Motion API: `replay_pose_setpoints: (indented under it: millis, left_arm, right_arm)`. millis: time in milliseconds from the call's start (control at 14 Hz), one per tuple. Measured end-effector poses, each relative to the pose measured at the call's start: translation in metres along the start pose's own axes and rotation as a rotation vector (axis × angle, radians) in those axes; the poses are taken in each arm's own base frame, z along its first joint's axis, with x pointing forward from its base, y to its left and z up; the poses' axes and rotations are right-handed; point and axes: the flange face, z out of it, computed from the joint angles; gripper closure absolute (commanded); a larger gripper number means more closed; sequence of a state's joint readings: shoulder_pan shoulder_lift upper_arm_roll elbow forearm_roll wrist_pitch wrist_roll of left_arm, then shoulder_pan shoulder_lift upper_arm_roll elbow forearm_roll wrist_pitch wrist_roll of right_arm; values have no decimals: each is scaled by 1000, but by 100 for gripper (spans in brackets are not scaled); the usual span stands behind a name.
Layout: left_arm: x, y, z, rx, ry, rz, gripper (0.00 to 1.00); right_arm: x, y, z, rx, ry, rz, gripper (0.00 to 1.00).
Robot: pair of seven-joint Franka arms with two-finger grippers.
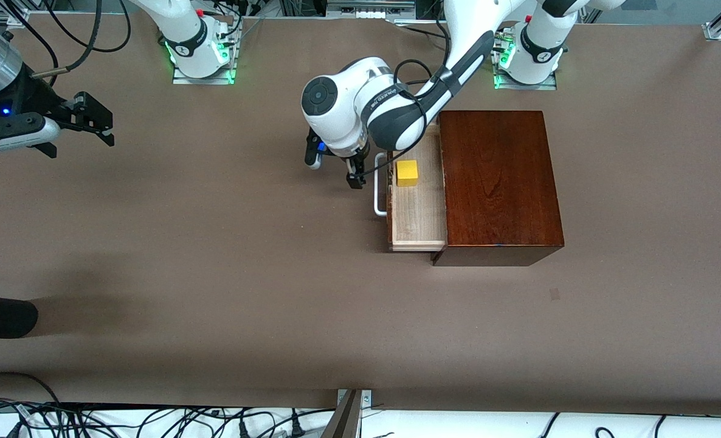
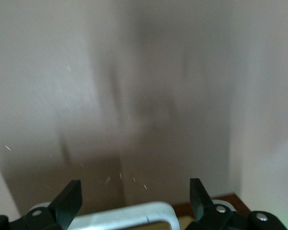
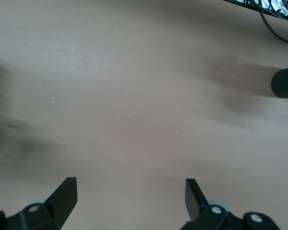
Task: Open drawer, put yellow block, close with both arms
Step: 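Push the drawer front into the box with the left gripper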
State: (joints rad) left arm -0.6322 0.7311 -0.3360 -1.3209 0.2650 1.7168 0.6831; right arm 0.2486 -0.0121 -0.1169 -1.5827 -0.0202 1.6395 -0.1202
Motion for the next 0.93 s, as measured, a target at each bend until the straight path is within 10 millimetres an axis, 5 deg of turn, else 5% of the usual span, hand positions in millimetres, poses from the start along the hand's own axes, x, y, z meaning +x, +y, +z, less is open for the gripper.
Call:
replay_pose_setpoints:
  millis: [358,645,932]
  left_arm:
    - [-26,-12,4,-47,-65,14,0]
    - [-61,-23,14,-84,-208,-12,0]
    - [-89,-38,17,-119,-228,-51,0]
  right_arm:
    - [-1,23,6,-3,-11,42,0]
    - [7,22,24,-3,-42,41,0]
    - [9,19,22,-4,-37,36,0]
